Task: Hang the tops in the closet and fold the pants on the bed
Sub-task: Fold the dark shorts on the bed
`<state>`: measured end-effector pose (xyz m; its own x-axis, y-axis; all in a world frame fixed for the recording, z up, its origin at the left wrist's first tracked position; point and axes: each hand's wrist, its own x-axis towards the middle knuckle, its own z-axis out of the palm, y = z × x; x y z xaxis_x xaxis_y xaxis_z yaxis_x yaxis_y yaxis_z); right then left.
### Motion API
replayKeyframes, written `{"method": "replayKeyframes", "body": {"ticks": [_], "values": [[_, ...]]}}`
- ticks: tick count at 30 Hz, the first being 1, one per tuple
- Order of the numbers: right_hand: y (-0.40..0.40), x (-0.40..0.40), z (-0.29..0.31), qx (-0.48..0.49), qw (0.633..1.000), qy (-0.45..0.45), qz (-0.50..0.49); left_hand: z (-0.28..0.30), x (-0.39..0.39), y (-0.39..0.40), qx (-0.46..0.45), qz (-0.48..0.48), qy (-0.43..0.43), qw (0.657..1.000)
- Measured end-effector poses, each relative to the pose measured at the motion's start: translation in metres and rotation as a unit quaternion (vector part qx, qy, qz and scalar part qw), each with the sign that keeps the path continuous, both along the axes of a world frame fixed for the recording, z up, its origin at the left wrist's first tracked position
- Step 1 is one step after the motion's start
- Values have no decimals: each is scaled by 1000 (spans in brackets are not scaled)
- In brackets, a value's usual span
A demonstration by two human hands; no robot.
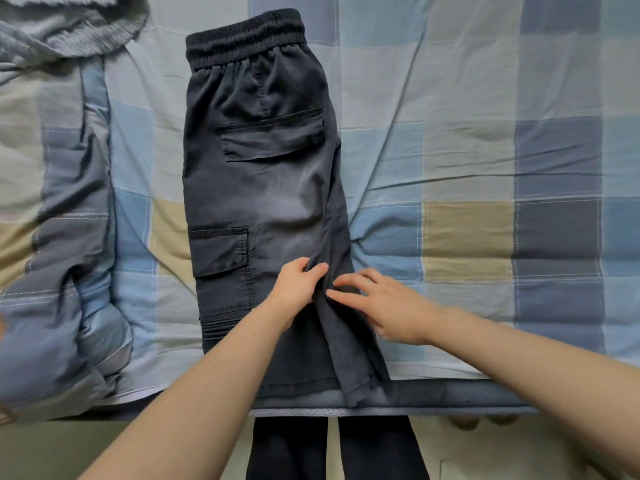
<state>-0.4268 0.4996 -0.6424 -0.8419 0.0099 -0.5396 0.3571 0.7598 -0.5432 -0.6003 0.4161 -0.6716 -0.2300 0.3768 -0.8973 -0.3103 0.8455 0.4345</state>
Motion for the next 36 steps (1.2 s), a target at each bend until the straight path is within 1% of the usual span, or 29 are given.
{"method": "replayKeyframes", "body": {"ticks": [3,5,6,7,8,9,10,11,12,13,14,15,16,17,18,19,20,23,25,27,28,29,30,31,32,33,34,35,36], "values": [[3,-11,-2,132,982,49,128,1,-13,-14,-41,-12,33,999],[0,-19,-13,184,961,55,197,6,-23,-26,-50,-38,13,998],[0,-22,-19,188,954,46,229,9,-28,-32,-45,-57,-7,997],[1,-28,-25,189,947,33,259,11,-33,-39,-36,-86,-18,995],[2,-33,-31,189,941,25,279,12,-39,-48,-17,-135,3,991],[4,-38,-36,191,936,17,296,13,-46,-59,18,-215,67,974],[6,-41,-39,195,931,11,307,13,-55,-70,69,-315,161,933],[8,-43,-41,199,928,7,315,12,-65,-81,125,-413,261,863],[10,-42,-42,204,926,8,317,10,-77,-92,182,-490,341,782],[12,-41,-42,210,925,17,315,10,-91,-102,221,-541,397,708],[14,-37,-42,220,925,37,308,10,-105,-111,249,-580,431,645],[14,-33,-41,236,923,53,300,9,-122,-120,265,-618,445,592],[14,-29,-40,248,922,60,291,7,-139,-129,281,-651,446,546],[13,-21,-39,257,922,62,281,5,-153,-134,294,-682,436,508],[11,-17,-40,264,922,58,277,3,-165,-139,301,-700,429,486],[9,-15,-43,270,921,51,275,-1,-171,-141,297,-709,421,482],[7,-14,-44,274,922,44,271,-4,-173,-140,291,-708,418,490],[-3,-17,-45,277,927,35,249,-9,-162,-135,255,-700,404,531],[-10,-24,-40,235,942,12,240,-11,-155,-136,254,-688,390,557],[-11,-35,-34,159,959,-31,234,-11,-151,-136,254,-666,377,592],[-9,-40,-29,112,970,-57,208,-13,-149,-137,259,-637,359,631],[-4,-47,-24,49,983,-96,151,-12,-148,-135,253,-588,322,697],[2,-54,-19,-35,988,-136,65,-10,-150,-132,230,-517,257,784],[9,-60,-14,-136,975,-168,-49,-8,-154,-126,191,-423,173,869],[18,-67,-8,-245,935,-175,-189,-7,-160,-118,157,-308,99,933],[29,-72,-6,-345,868,-147,-327,-4,-168,-108,132,-188,47,972],[41,-76,-6,-408,785,-120,-451,-1,-177,-96,102,-69,2,992],[54,-81,-8,-438,710,-106,-541,3,-184,-83,71,24,-37,996],[64,-85,-11,-441,660,-112,-598,6,-189,-71,45,79,-75,993]]}}
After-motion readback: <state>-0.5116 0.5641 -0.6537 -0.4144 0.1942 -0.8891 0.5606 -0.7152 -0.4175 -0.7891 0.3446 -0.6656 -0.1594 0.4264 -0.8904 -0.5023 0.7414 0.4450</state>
